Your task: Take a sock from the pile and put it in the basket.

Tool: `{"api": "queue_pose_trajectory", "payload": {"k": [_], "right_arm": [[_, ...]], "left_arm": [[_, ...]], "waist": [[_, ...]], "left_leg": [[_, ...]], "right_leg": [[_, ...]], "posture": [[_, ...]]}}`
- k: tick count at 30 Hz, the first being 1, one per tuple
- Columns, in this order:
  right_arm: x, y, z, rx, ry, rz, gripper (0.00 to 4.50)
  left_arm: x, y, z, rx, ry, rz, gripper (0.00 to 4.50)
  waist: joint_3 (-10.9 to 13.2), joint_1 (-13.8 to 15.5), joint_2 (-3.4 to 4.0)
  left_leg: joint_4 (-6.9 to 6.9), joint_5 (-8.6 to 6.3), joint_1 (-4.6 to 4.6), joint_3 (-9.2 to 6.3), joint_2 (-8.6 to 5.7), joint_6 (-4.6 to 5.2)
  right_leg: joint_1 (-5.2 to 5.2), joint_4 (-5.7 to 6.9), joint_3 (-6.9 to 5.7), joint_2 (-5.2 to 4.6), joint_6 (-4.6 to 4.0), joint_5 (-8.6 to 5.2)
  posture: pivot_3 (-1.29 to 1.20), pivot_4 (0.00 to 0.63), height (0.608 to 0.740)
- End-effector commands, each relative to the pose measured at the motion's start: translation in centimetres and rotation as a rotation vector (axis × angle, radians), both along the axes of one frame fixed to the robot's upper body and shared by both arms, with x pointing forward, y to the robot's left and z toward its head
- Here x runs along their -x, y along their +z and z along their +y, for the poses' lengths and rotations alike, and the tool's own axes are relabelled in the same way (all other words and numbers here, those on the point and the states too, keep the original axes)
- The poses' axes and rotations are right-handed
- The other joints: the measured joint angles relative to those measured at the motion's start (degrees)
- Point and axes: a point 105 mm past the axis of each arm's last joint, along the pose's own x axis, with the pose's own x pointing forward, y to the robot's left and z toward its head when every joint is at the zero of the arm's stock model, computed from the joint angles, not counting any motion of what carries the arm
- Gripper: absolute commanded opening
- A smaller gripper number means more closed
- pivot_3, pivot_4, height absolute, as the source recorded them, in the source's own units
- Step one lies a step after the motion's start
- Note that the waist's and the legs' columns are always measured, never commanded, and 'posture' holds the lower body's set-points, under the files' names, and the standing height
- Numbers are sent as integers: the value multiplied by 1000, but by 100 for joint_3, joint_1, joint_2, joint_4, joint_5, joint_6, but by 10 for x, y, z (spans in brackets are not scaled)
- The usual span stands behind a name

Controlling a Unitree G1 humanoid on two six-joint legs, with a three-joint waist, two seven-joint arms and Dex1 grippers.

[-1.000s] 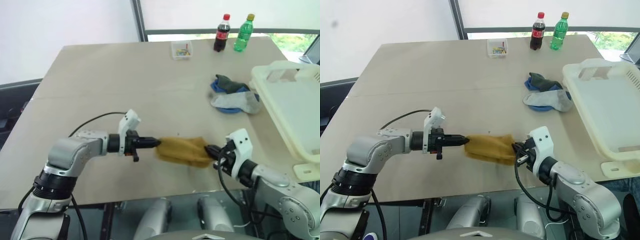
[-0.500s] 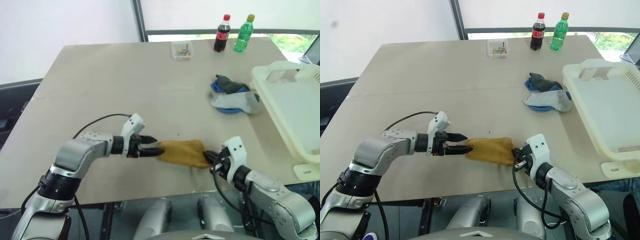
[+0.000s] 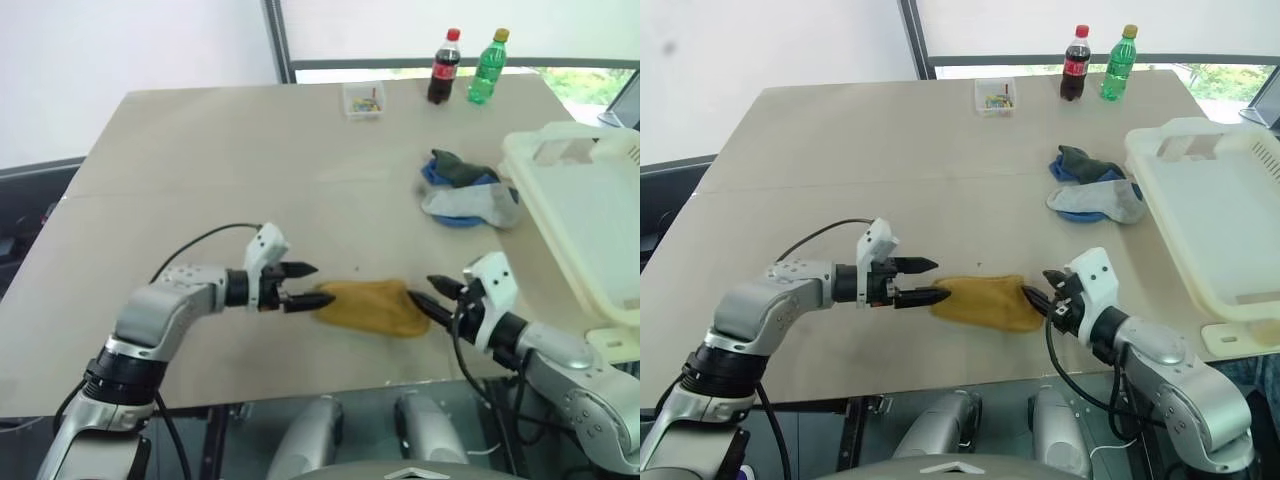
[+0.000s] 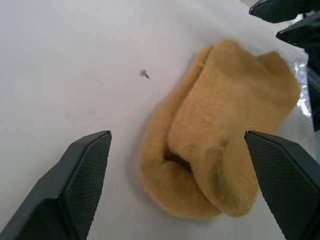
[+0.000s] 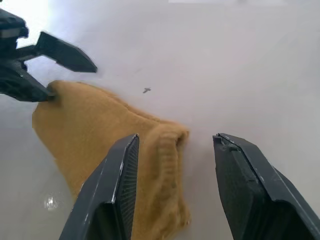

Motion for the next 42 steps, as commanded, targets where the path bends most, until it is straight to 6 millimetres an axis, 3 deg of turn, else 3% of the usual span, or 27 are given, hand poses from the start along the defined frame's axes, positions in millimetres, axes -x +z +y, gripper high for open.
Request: {"api": "queue_pose_trajectory", "payload": {"k": [1,5,8,11,12,13,14,16,19,21,24,29,32,40,42], "right_arm": [[-7,-22,7,53,59,43,2381],[-22,-43,0,152,57,73,2381],[-34,-45,-9,204,50,56,2381],[-49,-38,-16,232,56,10,1490],[-54,-36,-19,245,66,-1,885],[-59,-34,-22,260,77,-14,681],[-64,-30,-25,277,89,-29,183],[-76,-23,-32,316,114,-59,0],[-97,-13,-45,381,134,-107,0],[-106,-7,-49,404,152,-128,0],[-110,-2,-51,428,202,-147,0],[-97,-4,-42,409,272,-145,2009],[-95,-3,-41,416,231,-188,3498],[-77,46,-42,244,149,-340,3498],[-67,50,-43,210,179,-356,2625]], "left_arm": [[-1,-10,-2,-101,32,-43,4500],[6,-22,-9,-113,48,-26,4500],[10,-23,-18,-81,65,-2,4500],[10,-23,-28,-40,97,38,3634],[7,-22,-31,-30,117,39,3028],[4,-21,-33,-22,134,38,2854],[1,-20,-36,-12,148,37,2370],[-6,-16,-44,9,174,27,1910],[-19,-8,-54,43,220,1,610],[-25,-2,-57,58,241,-38,142],[-26,4,-58,92,242,-39,142],[-22,6,-47,91,248,-46,2024],[-21,12,-41,113,247,-67,3446],[-12,32,-18,198,172,-158,3446],[-10,34,-19,213,144,-179,3517]], "waist": [[-3,3,-5],[-21,27,-6],[-36,35,-23],[-36,52,-25],[-36,55,-25],[-36,64,-25],[-36,115,-26],[-35,135,-27],[-32,132,-32],[-30,124,-33],[-30,105,-33],[-32,106,-32],[-32,117,-32],[-29,122,-26],[-29,140,-27]], "left_leg": [[0,0,0,1,0,0],[2,0,30,3,-1,0],[3,0,50,2,2,1],[4,-3,108,1,2,0],[7,-8,110,0,3,-9],[8,-8,110,0,2,-9],[11,-7,110,-1,2,-8],[16,-1,105,-9,0,2],[16,0,96,-9,-7,3],[17,0,89,-9,-7,3],[8,-1,81,-9,-5,1],[4,12,10,-7,-2,-22],[4,12,4,-7,-4,-22],[3,1,0,-5,-4,-4],[3,0,0,-5,-5,-2]], "right_leg": [[0,0,0,0,0,0],[29,-1,1,-2,1,0],[45,-1,0,0,9,-5],[113,-15,-1,0,31,-19],[120,-18,-3,1,36,-22],[120,-19,-3,0,37,-22],[120,-19,-5,1,37,-22],[121,-18,-17,8,36,-21],[119,-19,-18,9,35,-20],[114,-19,-19,10,13,-6],[97,-19,-18,9,10,-6],[19,-10,-11,2,6,-4],[16,-12,-11,-4,6,-4],[12,-12,-9,-6,6,-4],[14,-12,-10,-8,6,-4]], "posture": [[0,150,739],[0,150,739],[0,150,739],[0,150,739],[0,150,739],[0,150,739],[0,150,739],[0,150,739],[0,150,739],[0,150,739],[0,150,739],[0,150,739],[0,150,739],[0,150,739],[0,150,739]]}}
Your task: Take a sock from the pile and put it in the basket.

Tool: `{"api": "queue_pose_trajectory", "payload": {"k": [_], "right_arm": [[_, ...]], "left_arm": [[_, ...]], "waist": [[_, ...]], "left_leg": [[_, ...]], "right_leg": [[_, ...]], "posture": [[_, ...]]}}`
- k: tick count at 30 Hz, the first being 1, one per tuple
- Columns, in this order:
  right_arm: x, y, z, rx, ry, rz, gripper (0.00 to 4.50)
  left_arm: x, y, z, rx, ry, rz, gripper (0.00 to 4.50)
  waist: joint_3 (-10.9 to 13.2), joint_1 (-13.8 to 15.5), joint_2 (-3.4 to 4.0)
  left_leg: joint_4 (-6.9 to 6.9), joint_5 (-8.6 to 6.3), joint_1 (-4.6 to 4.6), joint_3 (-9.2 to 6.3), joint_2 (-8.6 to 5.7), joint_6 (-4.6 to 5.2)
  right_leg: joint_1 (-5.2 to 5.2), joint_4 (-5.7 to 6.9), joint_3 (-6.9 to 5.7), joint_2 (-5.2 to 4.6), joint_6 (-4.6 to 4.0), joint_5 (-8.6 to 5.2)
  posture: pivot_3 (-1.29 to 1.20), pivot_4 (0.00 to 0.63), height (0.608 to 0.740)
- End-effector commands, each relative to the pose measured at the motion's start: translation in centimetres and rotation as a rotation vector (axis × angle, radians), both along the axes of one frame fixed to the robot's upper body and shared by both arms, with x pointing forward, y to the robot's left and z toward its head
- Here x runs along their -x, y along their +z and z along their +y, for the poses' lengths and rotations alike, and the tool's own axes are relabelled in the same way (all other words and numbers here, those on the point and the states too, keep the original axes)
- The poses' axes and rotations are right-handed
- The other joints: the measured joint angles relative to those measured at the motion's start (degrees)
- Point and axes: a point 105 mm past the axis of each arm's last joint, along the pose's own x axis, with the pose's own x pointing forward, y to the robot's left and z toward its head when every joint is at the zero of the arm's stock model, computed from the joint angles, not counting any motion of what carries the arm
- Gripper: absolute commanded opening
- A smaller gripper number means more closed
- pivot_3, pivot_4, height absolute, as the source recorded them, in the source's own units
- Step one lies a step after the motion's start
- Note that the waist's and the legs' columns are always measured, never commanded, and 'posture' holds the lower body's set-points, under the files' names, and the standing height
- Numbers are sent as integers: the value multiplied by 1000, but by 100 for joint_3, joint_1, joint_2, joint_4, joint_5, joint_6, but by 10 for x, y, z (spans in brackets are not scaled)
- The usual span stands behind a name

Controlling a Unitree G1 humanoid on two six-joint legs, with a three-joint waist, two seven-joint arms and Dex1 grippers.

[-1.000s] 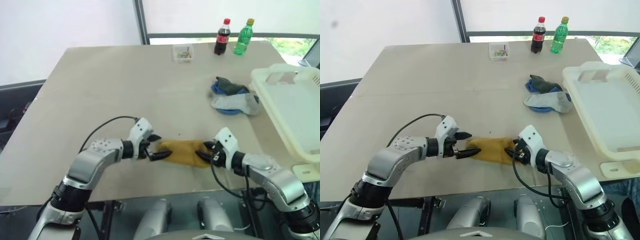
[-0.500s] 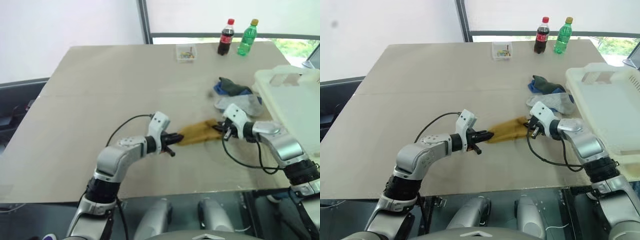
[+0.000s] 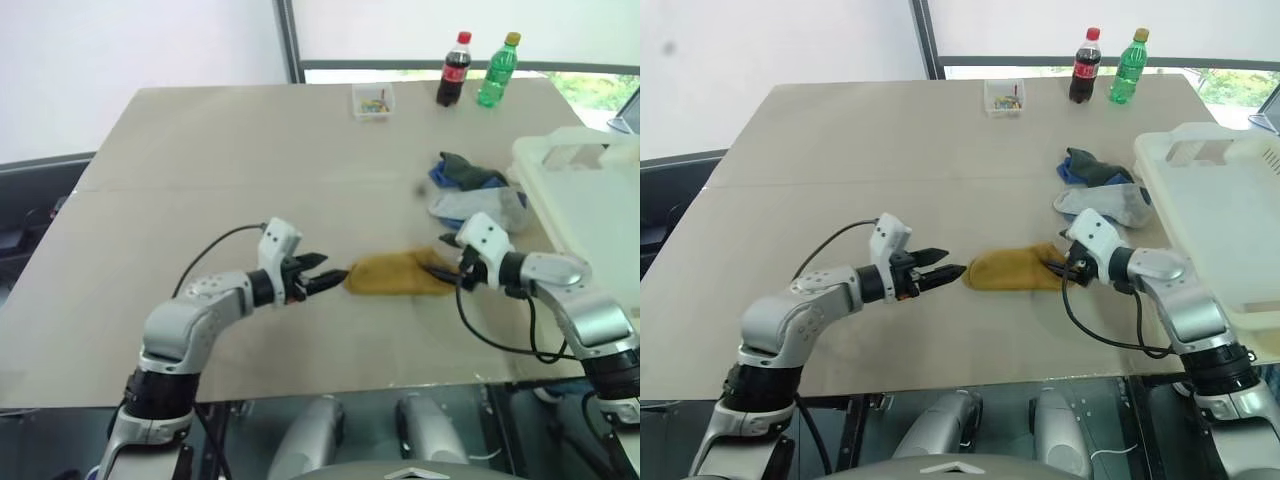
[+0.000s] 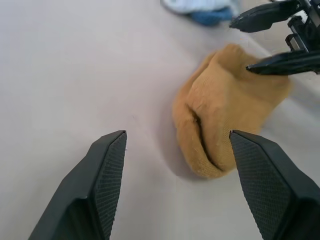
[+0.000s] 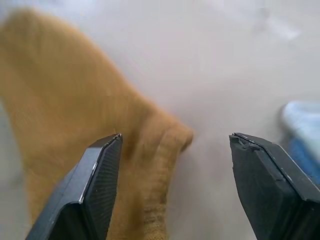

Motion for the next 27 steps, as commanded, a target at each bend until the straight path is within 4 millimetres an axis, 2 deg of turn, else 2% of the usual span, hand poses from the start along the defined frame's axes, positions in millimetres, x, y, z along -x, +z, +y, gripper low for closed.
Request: {"api": "queue_pose_trajectory", "payload": {"k": [1,2,3,5,8,12,14,19,27], "right_arm": [[15,22,3,-72,53,-65,2018],[17,23,6,-83,64,-64,1700],[19,23,8,-102,74,-61,1139],[25,12,13,-93,102,-27,57],[26,-14,16,-30,112,34,57],[14,-55,5,49,29,102,57],[12,-65,4,80,24,115,57],[15,-68,16,94,69,122,57],[21,-57,32,62,89,104,57]], "left_arm": [[5,13,-1,44,-47,-72,3517],[5,14,0,51,-49,-70,3517],[6,13,0,50,-50,-75,3517],[6,8,0,36,-39,-63,3517],[9,1,-1,22,-47,-17,3517],[12,-16,-7,-38,-65,61,3517],[9,-25,-6,-85,-48,84,3517],[13,-32,-19,-99,-127,143,3517],[10,6,-47,53,-293,15,3517]], "waist": [[0,26,0],[0,27,0],[0,23,-1],[0,17,0],[0,-8,0],[0,-7,0],[-3,-16,1],[-11,-13,-6],[-12,-39,-8]], "left_leg": [[0,0,-1,-2,0,0],[0,-1,0,-4,0,1],[0,-1,-1,-3,0,1],[0,-1,-1,-3,0,1],[0,-1,1,-1,1,2],[0,0,3,0,1,1],[0,1,7,2,-1,0],[2,-1,34,-1,2,2],[6,1,32,2,10,0]], "right_leg": [[1,-1,-3,-1,0,0],[2,-1,-5,-1,-1,0],[1,-2,-4,-1,0,0],[0,-1,-4,0,0,0],[1,-1,-3,1,0,0],[1,0,-3,4,0,0],[4,1,-1,6,0,0],[26,2,-1,9,0,0],[22,8,4,16,-1,0]], "posture": [[0,150,739],[0,150,739],[0,150,739],[0,150,739],[0,150,739],[0,150,739],[0,150,739],[0,150,739],[0,150,739]]}}
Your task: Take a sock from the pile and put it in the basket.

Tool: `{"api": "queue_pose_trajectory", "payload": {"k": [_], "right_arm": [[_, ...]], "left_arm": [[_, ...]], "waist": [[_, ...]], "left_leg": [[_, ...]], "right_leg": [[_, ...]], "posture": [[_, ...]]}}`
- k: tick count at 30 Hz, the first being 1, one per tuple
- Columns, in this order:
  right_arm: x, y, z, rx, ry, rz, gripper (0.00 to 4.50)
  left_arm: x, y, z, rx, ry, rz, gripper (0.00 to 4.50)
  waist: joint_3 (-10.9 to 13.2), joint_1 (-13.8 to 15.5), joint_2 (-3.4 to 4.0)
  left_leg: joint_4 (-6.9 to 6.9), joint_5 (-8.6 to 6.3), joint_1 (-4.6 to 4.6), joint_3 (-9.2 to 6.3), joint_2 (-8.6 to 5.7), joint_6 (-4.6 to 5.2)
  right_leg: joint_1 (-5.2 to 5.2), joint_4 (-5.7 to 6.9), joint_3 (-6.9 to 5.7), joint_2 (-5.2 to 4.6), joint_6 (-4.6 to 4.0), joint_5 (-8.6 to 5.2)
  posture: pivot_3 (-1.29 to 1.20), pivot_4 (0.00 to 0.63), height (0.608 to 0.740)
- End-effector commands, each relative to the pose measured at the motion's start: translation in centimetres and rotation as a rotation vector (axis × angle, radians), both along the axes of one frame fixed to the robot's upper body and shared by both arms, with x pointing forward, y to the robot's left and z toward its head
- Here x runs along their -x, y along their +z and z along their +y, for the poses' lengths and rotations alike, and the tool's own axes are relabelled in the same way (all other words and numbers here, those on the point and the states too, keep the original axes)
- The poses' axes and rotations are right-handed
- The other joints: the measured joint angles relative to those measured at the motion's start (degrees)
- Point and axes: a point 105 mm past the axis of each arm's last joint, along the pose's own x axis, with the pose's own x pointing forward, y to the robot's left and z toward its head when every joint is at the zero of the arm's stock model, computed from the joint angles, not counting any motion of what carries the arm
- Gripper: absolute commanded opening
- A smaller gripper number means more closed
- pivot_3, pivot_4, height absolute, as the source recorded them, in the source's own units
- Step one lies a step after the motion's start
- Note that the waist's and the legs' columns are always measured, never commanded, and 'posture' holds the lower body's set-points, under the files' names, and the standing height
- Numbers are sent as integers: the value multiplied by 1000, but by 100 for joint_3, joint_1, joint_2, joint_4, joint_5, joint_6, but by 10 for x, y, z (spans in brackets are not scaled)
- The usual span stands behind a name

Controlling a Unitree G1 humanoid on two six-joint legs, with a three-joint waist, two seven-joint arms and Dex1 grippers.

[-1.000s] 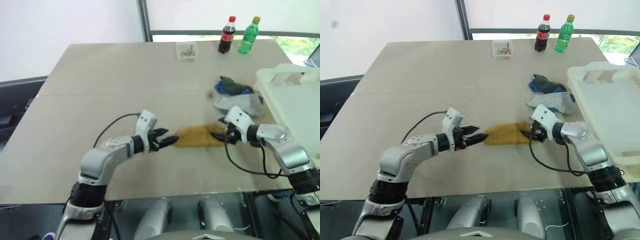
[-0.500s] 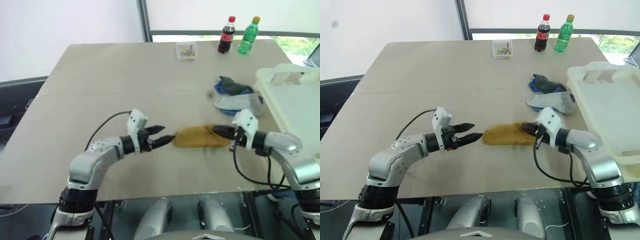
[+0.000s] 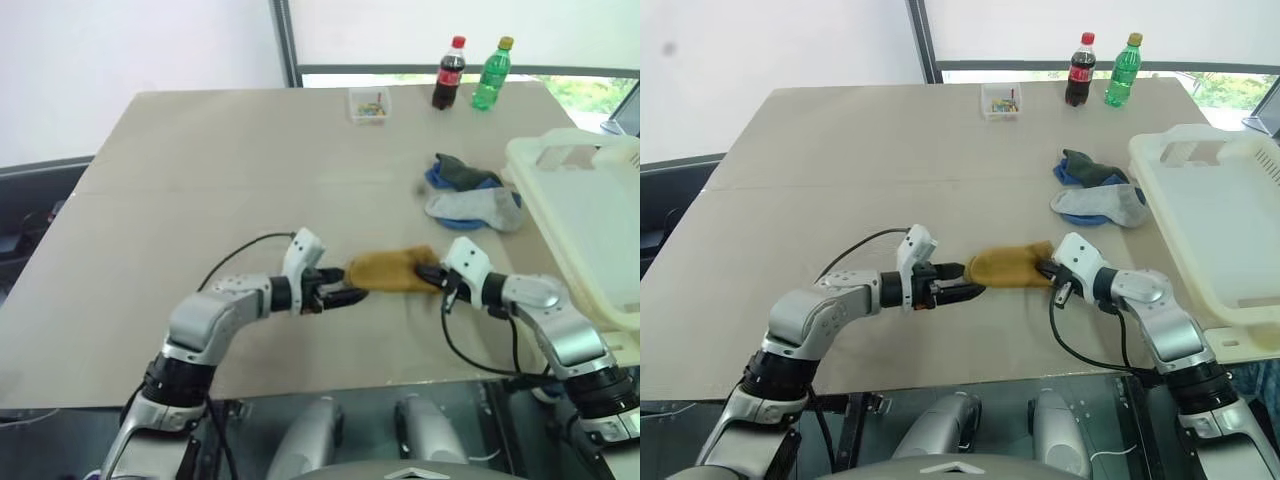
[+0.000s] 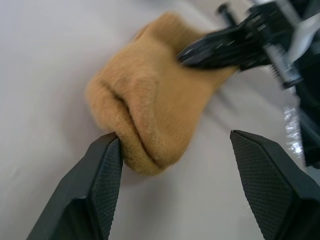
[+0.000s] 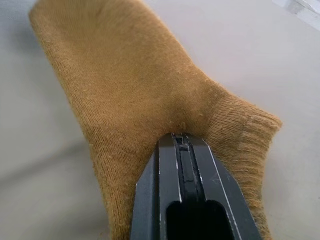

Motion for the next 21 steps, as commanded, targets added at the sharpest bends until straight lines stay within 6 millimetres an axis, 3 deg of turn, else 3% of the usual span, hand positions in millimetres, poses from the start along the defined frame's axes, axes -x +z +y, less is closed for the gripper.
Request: {"api": "queue_pose_trajectory", "payload": {"k": [1,6,11,21], "right_arm": [[9,-4,8,0,17,27,57],[10,-2,4,1,-9,22,57],[7,4,5,-21,-26,11,57],[9,18,4,-94,-71,29,57]], "left_arm": [[4,20,-12,75,-88,-77,3517],[9,29,-24,142,-171,-104,3517],[12,25,-43,175,-247,-79,3517],[0,26,-81,307,-260,-22,3517]], "waist": [[0,2,0],[0,21,0],[0,21,0],[1,21,-1]], "left_leg": [[0,0,0,0,0,0],[0,0,-5,1,-3,0],[0,0,-6,1,-4,1],[1,0,-9,0,-6,1]], "right_leg": [[0,0,0,0,0,0],[-2,-2,1,-3,0,0],[-1,-2,0,-1,0,0],[-2,-2,-1,0,1,0]], "posture": [[0,150,739],[0,150,739],[0,150,739],[0,150,739]]}}
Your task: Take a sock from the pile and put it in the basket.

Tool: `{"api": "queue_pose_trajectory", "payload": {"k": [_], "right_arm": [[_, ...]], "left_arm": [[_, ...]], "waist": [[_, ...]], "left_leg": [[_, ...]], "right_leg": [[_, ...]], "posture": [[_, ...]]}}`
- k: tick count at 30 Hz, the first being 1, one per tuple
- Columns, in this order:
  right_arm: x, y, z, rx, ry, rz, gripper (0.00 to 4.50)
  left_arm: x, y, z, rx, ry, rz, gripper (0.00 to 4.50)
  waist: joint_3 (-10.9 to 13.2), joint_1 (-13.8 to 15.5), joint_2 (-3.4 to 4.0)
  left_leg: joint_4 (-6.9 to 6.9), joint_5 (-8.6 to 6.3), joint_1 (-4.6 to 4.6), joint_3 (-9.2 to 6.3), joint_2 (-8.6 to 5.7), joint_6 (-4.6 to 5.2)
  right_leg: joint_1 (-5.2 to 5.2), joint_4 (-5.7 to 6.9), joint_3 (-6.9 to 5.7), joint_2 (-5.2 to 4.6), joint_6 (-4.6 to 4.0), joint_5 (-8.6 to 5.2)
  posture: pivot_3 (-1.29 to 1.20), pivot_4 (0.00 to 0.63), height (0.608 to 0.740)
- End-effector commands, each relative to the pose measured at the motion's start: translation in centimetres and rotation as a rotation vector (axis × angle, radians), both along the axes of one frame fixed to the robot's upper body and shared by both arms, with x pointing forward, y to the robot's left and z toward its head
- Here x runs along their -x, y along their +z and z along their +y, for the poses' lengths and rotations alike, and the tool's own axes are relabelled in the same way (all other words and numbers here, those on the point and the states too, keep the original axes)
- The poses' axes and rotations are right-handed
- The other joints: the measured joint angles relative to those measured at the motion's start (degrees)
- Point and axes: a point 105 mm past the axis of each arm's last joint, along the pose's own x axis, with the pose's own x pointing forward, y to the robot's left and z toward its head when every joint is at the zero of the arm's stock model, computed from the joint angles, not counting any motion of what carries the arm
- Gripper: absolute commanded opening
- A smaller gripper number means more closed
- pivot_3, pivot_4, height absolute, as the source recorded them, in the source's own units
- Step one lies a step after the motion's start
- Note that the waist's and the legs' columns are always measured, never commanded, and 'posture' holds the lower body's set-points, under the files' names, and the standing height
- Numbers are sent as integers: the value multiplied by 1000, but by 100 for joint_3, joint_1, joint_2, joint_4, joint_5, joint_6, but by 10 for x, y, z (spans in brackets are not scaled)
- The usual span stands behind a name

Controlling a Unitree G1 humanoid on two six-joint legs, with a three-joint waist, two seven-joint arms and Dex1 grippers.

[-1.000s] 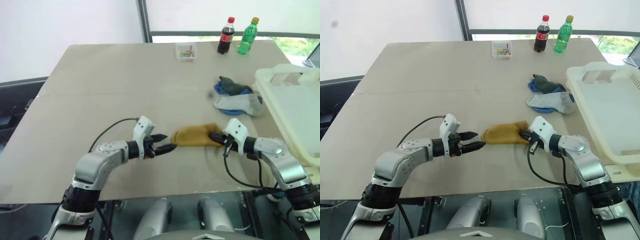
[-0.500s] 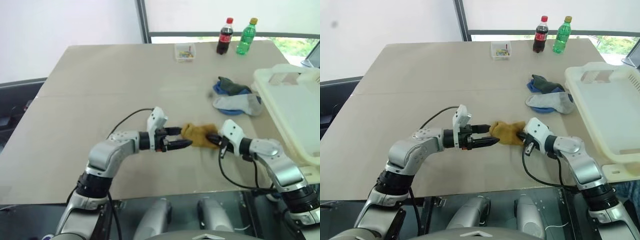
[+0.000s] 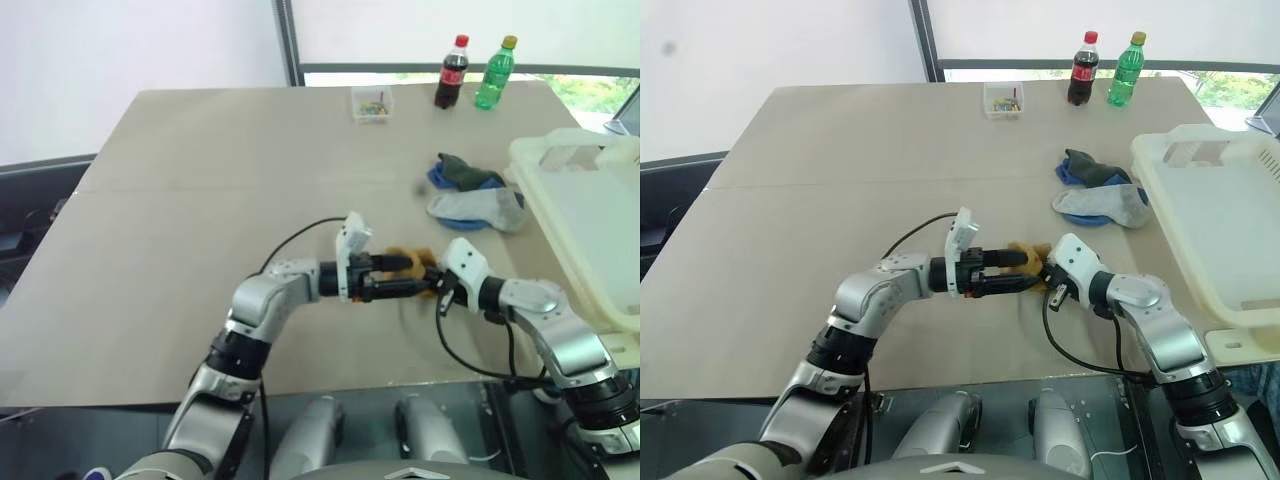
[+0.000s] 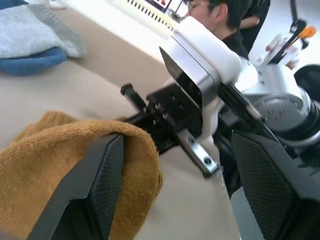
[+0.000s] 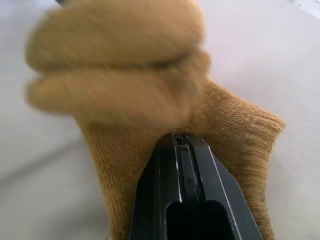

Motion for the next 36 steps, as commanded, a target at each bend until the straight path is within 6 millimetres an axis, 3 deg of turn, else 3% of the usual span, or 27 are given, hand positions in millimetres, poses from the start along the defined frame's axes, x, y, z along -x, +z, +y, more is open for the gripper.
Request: {"api": "queue_pose_trajectory", "payload": {"k": [1,6,16,24,30,36], "right_arm": [[1,18,2,-97,-24,-3,57],[-2,37,0,-203,-67,13,57],[-1,49,0,-296,-90,50,57],[-10,44,-25,-167,-211,-9,57],[-2,39,-43,-8,-261,-55,57],[4,44,-57,27,-332,-80,57]], "left_arm": [[-2,7,-10,36,-12,-20,3517],[-8,2,-22,47,11,2,3517],[-11,-3,-22,43,54,-13,3517],[-16,-11,-39,53,78,1,3517],[-19,-25,-59,62,93,51,3517],[-27,-41,-71,-1,131,74,3517]], "waist": [[1,-5,0],[2,13,1],[3,9,1],[3,27,1],[3,54,1],[3,85,1]], "left_leg": [[0,0,-1,0,0,0],[1,0,-5,-3,-3,0],[1,0,-9,-4,-5,1],[2,0,-11,-4,-10,1],[3,0,-17,-6,-11,1],[6,0,-17,-6,-12,2]], "right_leg": [[-1,0,0,0,0,0],[-1,0,-2,0,0,0],[-5,-2,-3,-1,1,0],[-4,-2,-6,1,1,0],[-5,-3,-10,1,3,-1],[-4,-3,-11,1,4,-1]], "posture": [[0,150,739],[0,150,739],[0,150,739],[0,150,739],[0,150,739],[0,150,739]]}}
